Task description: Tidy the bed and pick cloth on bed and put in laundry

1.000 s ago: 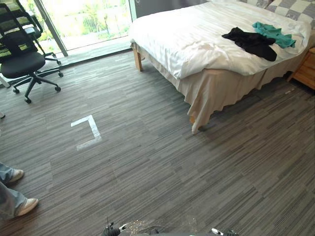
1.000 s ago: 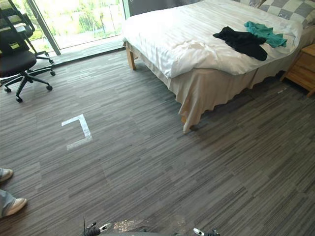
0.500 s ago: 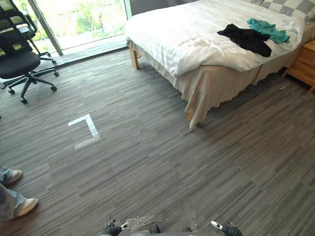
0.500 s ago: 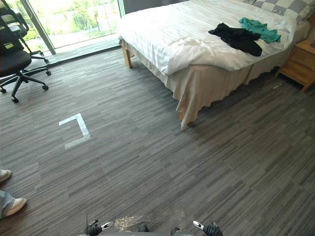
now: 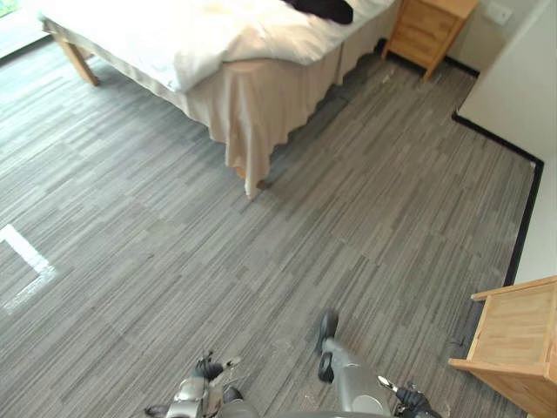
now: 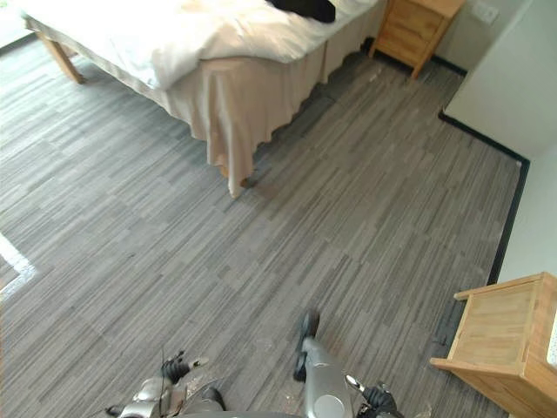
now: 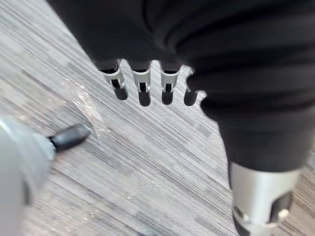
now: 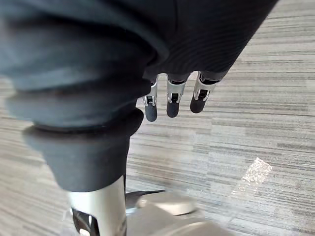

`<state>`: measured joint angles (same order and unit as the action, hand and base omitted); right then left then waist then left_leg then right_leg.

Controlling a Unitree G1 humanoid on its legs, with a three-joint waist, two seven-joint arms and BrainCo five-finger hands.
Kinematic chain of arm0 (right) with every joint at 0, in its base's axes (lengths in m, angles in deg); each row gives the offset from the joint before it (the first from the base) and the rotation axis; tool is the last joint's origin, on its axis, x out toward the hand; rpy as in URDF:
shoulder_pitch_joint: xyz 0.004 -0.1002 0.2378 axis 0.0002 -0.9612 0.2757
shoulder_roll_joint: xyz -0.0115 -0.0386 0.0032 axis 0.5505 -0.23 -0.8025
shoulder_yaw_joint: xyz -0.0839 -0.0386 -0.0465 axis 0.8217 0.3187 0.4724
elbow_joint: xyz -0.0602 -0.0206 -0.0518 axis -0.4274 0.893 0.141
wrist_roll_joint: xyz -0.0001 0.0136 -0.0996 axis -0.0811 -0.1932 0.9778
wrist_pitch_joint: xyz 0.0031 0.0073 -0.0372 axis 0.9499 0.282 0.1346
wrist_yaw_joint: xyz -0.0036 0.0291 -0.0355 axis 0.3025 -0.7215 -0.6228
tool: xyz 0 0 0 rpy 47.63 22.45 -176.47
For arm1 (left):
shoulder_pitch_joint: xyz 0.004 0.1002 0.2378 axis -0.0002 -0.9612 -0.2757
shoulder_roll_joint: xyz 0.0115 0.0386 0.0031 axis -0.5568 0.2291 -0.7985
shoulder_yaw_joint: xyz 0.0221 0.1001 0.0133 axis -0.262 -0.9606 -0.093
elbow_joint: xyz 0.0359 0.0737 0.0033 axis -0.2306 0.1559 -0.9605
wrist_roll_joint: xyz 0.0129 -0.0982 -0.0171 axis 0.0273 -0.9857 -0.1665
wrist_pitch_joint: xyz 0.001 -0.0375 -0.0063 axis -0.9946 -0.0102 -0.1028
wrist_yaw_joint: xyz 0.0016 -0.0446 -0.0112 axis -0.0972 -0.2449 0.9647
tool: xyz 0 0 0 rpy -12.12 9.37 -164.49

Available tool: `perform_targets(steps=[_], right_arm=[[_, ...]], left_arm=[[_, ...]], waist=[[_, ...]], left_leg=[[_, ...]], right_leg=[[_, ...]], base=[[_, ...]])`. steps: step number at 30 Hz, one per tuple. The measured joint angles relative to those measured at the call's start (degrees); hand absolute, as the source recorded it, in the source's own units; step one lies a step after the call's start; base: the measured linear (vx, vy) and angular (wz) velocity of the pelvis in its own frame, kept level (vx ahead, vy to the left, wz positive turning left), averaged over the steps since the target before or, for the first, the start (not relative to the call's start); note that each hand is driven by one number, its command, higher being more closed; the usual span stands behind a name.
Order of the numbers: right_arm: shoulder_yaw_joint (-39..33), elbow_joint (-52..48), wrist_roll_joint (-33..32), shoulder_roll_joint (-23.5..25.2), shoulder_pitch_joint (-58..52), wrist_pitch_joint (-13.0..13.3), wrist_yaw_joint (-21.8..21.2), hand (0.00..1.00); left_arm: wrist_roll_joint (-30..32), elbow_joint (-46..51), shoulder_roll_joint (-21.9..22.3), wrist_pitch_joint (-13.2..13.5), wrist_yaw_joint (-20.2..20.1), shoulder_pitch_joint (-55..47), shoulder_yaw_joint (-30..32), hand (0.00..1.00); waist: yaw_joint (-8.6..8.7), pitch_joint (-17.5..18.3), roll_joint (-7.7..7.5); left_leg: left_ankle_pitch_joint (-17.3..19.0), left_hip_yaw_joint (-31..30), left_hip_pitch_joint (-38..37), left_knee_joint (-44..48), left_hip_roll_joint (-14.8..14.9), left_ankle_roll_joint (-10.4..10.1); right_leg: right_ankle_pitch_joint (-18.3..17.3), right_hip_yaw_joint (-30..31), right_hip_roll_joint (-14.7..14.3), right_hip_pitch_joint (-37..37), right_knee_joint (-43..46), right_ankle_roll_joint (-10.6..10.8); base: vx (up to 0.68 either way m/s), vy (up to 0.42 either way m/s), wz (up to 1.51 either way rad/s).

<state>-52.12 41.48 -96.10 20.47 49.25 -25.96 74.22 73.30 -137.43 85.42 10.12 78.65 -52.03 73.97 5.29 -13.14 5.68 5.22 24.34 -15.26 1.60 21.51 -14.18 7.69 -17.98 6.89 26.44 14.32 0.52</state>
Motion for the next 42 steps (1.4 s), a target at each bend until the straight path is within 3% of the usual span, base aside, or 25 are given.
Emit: perform_targets(steps=[1, 3, 5, 6, 8, 9, 10, 14, 16, 17, 18, 20, 22, 23, 24, 26, 27, 29, 31, 33, 34, 35, 38, 39, 42], right_arm=[[-0.19, 0.16, 0.03, -0.32, 0.61, 0.08, -0.07, 0.00], [0.65, 0.33, 0.59, 0.20, 0.96, 0.43, -0.02, 0.00], [3.42, 0.37, 1.17, -0.57, 1.09, 0.46, 0.08, 0.00], [5.94, 0.69, 1.46, -1.17, 1.40, 0.38, 0.14, 0.00], [9.26, 1.20, 3.63, -1.90, 3.61, 0.19, 0.26, 0.00], [9.98, 1.43, 4.40, -2.26, 4.62, 0.14, 0.26, 0.00], [10.27, 1.68, 5.61, -2.86, 7.63, 0.08, 0.36, 0.00], [10.16, 0.11, 7.51, -2.74, 10.29, 0.39, 1.04, 0.00], [10.37, -0.69, 7.65, -2.50, 9.80, 0.44, 1.36, 0.00], [10.80, -0.61, 7.66, -2.52, 9.11, 0.38, 1.45, 0.00], [11.37, -0.37, 7.69, -1.25, 7.82, 0.26, 1.46, 0.00], [11.66, 0.24, 7.82, -0.26, 6.91, 0.15, 1.21, 0.00], [10.58, 1.73, 7.94, 0.75, 6.75, -0.22, 0.98, 0.00], [9.52, 1.63, 7.74, 1.16, 6.03, -0.22, 0.57, 0.00], [8.75, 1.12, 7.76, 0.95, 5.97, -0.10, 0.26, 0.00], [8.03, 0.28, 7.75, 0.73, 5.61, 0.22, 0.03, 0.00], [6.87, -0.28, 7.67, 0.73, 5.69, 0.33, 0.05, 0.00], [5.74, -0.64, 7.56, 0.77, 5.68, 0.32, 0.03, 0.00], [4.68, -0.71, 7.35, 0.68, 5.89, 0.29, 0.09, 0.00], [4.68, -0.59, 7.19, 0.81, 5.91, 0.22, 0.09, 0.00], [4.72, -0.37, 7.15, 1.19, 5.71, -0.09, 0.08, 0.00], [4.33, 0.00, 6.81, 1.04, 6.09, -0.23, 0.02, 0.00], [3.87, 0.64, 7.16, -0.17, 7.23, -0.53, -0.01, 0.00], [4.14, 0.69, 7.28, -0.26, 7.12, -0.58, -0.02, 0.00], [5.38, 0.60, 7.49, -0.61, 6.94, -0.48, 0.05, 0.00]], left_arm=[[-0.04, 0.38, 0.24, 0.12, 0.01, 0.02, 0.09, 0.00], [-0.55, 1.71, 0.72, -0.13, 0.02, -1.04, 1.37, 0.00], [-0.77, 2.90, 0.99, -0.20, 0.03, -2.21, 1.51, 0.00], [-1.10, 4.27, 1.17, -0.17, 0.05, -2.61, 1.46, 0.00], [-2.42, 6.60, 1.26, 0.06, 0.22, -2.78, 1.07, 0.00], [-3.00, 7.03, 1.32, 0.18, 0.29, -2.80, 0.93, 0.00], [-4.12, 8.68, 1.35, 0.72, 0.63, -2.83, 0.27, 0.00], [-4.66, 9.02, 1.43, 1.38, 1.14, -2.83, -0.71, 0.00], [-4.65, 8.31, 1.70, 1.28, 1.13, -3.17, -0.72, 0.00], [-4.66, 7.79, 1.79, 1.18, 1.17, -3.49, -0.60, 0.00], [-4.99, 7.50, 1.43, 1.28, 1.12, -4.19, 0.06, 0.00], [-5.29, 6.54, 0.85, 1.04, 1.15, -4.38, 1.46, 0.00], [-5.96, 4.99, 0.74, 0.87, 1.13, -4.70, 2.40, 0.00], [-6.40, 4.18, 0.10, 0.23, 1.17, -4.41, 2.57, 0.00], [-6.45, 3.45, -0.25, -0.29, 1.15, -4.28, 2.43, 0.00], [-6.87, 2.46, -0.83, -0.42, 1.17, -4.32, 1.91, 0.00], [-6.95, 1.96, -0.83, -0.48, 1.17, -4.41, 1.82, 0.00], [-7.23, 2.09, -0.62, -0.43, 1.19, -4.50, 1.86, 0.00], [-8.44, 2.35, -0.73, -0.19, 1.21, -4.39, 1.98, 0.00], [-9.16, 2.36, -0.90, -0.07, 1.27, -4.50, 2.06, 0.00], [-9.59, 2.34, -1.24, -0.09, 1.29, -4.75, 2.07, 0.00], [-9.86, 1.97, -0.77, -0.26, 1.44, -5.22, 3.08, 0.00], [-10.68, 2.03, 2.14, -0.19, 1.29, -5.93, 6.98, 0.00], [-10.82, 2.14, 2.51, -0.02, 1.29, -5.72, 7.62, 0.00], [-12.09, 2.38, 2.61, 0.95, 1.29, -5.37, 8.23, 0.00]], waist=[[0.03, -0.36, 0.33], [-0.14, -0.46, 0.06], [-0.79, -0.76, -0.33], [-1.58, -0.94, -0.98], [-3.51, -1.56, -2.19], [-4.04, -1.80, -2.54], [-5.60, -1.99, -2.79], [-6.58, -2.35, -2.93], [-7.26, -1.74, -1.88], [-8.45, -1.21, -1.12], [-9.33, -0.25, -2.79], [-9.41, 1.72, -4.18], [-9.20, 1.50, -4.66], [-8.99, 1.19, -5.44], [-8.96, 1.08, -5.45], [-8.08, 0.95, -5.27], [-7.53, 0.78, -4.91], [-7.39, 0.63, -4.43], [-7.29, 0.64, -4.37], [-6.79, 1.17, -5.32], [-6.26, 1.84, -6.85], [-6.54, 1.81, -5.64], [-7.06, 1.98, -2.27], [-6.59, 1.73, -2.82], [-6.05, 2.19, -3.17]], left_leg=[[-1.79, -0.94, 1.28, 3.28, 1.39, 0.79], [-10.16, -4.21, 9.22, 22.63, 7.07, 11.13], [-7.88, -6.61, 13.77, 37.72, 8.32, 10.02], [-3.46, -9.37, 16.52, 44.56, 6.13, 8.63], [2.95, -10.21, 21.22, 49.72, 1.16, 8.63], [4.49, -9.87, 22.95, 49.66, -0.55, 8.49], [7.03, -8.14, 27.83, 44.45, -5.37, 8.72], [6.52, -2.33, 32.15, 24.06, -13.12, 9.36], [2.56, 1.02, 32.58, 14.05, -14.95, 11.94], [-2.69, 1.93, 32.81, 11.98, -15.42, 16.62], [-5.35, 1.05, 32.11, 13.15, -17.46, 21.16], [-3.87, -0.91, 30.54, 10.78, -20.92, 22.20], [-2.12, -4.22, 25.62, 8.49, -23.21, 21.98], [-0.41, -7.53, 21.14, 7.31, -24.64, 21.79], [1.21, -10.38, 17.28, 7.20, -24.75, 21.69], [1.37, -14.48, 11.83, 6.85, -24.49, 21.74], [1.37, -16.85, 8.35, 6.02, -23.77, 21.73], [1.51, -19.42, 6.17, 6.06, -22.65, 21.06], [3.10, -22.04, 4.66, 6.33, -20.12, 16.34], [5.53, -23.49, 4.64, 6.26, -18.71, 12.19], [7.45, -24.36, 4.50, 6.21, -18.24, 9.21], [8.72, -25.40, 3.50, 6.10, -16.25, 7.45], [3.40, -24.10, 2.62, 6.37, -11.31, 4.19], [1.28, -24.03, 2.83, 7.56, -10.19, 3.86], [-0.10, -19.31, 6.49, 10.64, -9.28, 4.65]], right_leg=[[-2.37, -0.15, -0.65, 0.25, 1.94, -0.53], [-7.78, -1.36, -3.48, -3.99, 1.86, -3.03], [-9.26, -0.74, -6.87, -10.87, -1.99, -3.87], [-9.91, 0.06, -8.56, -15.65, -5.01, -4.38], [-9.73, 1.80, -9.67, -21.54, -8.89, -4.69], [-9.73, 2.21, -9.78, -23.03, -10.03, -4.69], [-9.93, 3.50, -9.77, -26.77, -12.93, -4.38], [-12.54, 3.81, -8.03, -33.83, -16.42, -2.42], [-15.42, 3.53, -7.69, -38.15, -17.43, -0.88], [-17.79, 3.54, -7.96, -40.68, -17.42, 0.06], [-19.99, 3.08, -6.58, -42.52, -16.26, 2.05], [-20.92, 0.71, -3.52, -39.76, -7.31, 3.56], [-19.71, 0.93, -0.24, -34.26, 12.70, 6.54], [-16.78, 3.05, 1.86, -29.86, 28.71, 10.74], [-17.37, 4.60, 2.55, -25.99, 39.74, 9.80], [-19.23, 3.06, 4.49, -21.98, 46.40, 6.57], [-20.53, 1.82, 5.50, -20.03, 45.03, 4.58], [-21.04, 1.39, 6.52, -17.03, 38.60, 3.94], [-20.39, 4.50, 5.06, -14.10, 21.70, 4.65], [-15.57, 13.74, 3.79, -12.90, 4.26, 5.31], [-8.40, 20.58, 4.03, -12.24, -3.99, 6.08], [-3.51, 21.98, 2.65, -12.63, -2.77, 11.53], [-8.94, 18.33, -0.88, -13.56, 3.68, 6.64], [-9.82, 16.37, -1.12, -15.23, 4.29, 5.22], [-10.18, 12.78, 0.03, -18.17, 1.31, 4.61]], base=[[0.51, -0.600, -0.22], [0.60, -0.566, -0.09], [0.60, -0.393, -0.20], [0.57, -0.320, -0.26], [0.55, -0.244, -0.37], [0.72, -0.245, -0.53], [0.48, -0.127, -0.40], [0.47, -0.017, -0.15], [0.50, 0.092, 0.00], [0.57, 0.152, 0.07], [0.71, 0.172, 0.28], [0.67, 0.167, 0.74], [0.65, 0.213, 0.98], [0.65, 0.140, 1.25], [0.65, 0.098, 1.31], [0.63, -0.019, 1.39], [0.65, -0.077, 1.53], [0.47, -0.126, 1.19], [0.55, -0.298, 1.34], [0.51, -0.392, 1.36], [0.55, -0.517, 1.25], [0.54, -0.493, 0.94], [0.40, -0.425, 0.54], [0.31, -0.364, 0.64], [0.18, -0.245, 0.68]])
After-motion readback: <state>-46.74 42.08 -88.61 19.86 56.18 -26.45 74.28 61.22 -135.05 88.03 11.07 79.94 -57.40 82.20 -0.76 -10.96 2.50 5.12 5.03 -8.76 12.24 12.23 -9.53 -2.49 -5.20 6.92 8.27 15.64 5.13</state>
